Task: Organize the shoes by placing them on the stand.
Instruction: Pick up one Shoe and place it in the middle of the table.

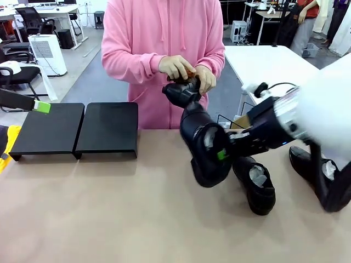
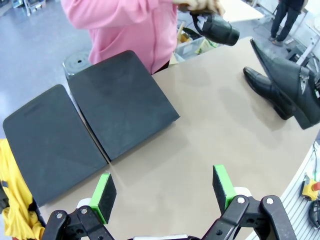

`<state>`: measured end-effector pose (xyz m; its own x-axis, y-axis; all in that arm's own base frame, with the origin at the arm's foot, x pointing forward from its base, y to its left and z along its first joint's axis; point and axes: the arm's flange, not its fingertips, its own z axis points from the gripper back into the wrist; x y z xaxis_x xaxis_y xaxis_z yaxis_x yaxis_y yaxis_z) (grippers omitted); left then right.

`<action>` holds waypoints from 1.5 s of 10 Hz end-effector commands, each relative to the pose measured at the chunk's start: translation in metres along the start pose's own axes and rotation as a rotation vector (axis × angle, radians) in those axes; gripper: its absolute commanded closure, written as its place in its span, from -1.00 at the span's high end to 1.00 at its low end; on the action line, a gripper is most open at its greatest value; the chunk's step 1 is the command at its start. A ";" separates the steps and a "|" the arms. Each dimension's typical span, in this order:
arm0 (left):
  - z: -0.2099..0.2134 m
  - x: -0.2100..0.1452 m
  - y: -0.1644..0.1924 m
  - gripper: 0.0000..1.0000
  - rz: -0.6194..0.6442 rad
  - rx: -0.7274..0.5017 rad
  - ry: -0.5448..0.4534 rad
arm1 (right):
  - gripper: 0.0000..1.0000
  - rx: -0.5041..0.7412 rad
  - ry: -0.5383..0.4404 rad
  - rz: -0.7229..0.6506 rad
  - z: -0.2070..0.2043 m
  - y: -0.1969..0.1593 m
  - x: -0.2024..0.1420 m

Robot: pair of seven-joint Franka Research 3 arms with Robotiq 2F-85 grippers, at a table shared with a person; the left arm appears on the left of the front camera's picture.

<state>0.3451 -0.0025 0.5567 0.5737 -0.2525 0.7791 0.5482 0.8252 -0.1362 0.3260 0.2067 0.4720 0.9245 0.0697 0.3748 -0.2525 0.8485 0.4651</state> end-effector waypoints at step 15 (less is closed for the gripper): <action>0.001 0.000 0.002 1.00 -0.009 -0.007 -0.004 | 0.23 -0.198 0.074 -0.156 -0.137 0.021 -0.112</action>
<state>0.3451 -0.0024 0.5567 0.5738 -0.2525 0.7791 0.5479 0.8254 -0.1359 0.2726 0.3120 0.3291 0.9716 -0.0163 0.2362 -0.0621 0.9452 0.3206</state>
